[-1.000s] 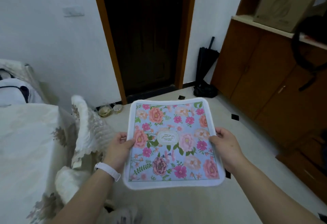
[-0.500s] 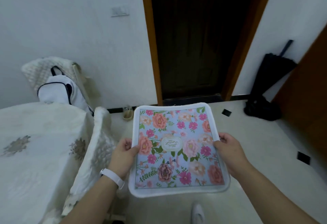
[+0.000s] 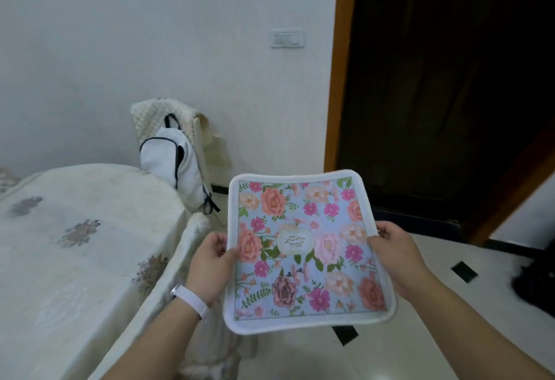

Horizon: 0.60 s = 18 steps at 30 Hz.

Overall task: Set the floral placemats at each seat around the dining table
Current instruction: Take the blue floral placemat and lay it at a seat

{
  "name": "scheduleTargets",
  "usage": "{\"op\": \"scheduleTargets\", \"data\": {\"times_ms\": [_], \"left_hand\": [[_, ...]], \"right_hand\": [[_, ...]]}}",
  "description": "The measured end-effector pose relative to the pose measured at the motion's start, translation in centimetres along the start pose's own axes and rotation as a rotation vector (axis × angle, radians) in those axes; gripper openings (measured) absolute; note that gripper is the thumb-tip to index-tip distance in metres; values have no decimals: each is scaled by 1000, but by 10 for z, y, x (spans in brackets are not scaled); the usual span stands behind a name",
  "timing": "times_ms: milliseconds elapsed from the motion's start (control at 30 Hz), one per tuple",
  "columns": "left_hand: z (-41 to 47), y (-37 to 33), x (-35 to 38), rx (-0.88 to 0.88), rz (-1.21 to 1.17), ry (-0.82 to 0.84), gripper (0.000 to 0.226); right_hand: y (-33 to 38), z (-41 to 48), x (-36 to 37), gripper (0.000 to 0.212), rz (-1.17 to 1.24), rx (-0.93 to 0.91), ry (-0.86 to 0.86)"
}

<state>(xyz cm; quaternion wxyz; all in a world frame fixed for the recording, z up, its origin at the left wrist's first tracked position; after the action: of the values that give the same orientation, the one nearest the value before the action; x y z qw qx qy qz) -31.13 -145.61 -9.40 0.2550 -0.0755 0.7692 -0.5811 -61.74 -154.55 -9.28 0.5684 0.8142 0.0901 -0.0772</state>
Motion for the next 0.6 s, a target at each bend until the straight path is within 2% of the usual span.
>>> {"op": "scheduleTargets", "data": {"times_ms": [200,333,600], "left_hand": [[75,-4,-13,-54,-130,-97,20],[141,0,-20,-108,-266,-148,16],[269,-3,-50,-145,-319,-242,10]], "right_hand": [[47,89,52,11,-19,-31,132],[77,153,92,12,-54,-44,176],[152,276,182,15,-138,-43,293]]}}
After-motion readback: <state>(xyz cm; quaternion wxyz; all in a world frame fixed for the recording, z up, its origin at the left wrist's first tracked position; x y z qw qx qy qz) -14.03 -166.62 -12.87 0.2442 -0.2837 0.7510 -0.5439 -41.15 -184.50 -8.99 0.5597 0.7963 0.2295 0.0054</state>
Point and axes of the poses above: each hand's wrist, its own z-axis towards the middle knuckle, its own x-axis out of the palm, y = z × x, the point moved 2 cm from there along z, towards the middle knuckle, and after that the axes turned 1 degree about -z, right-handed, at the moved point
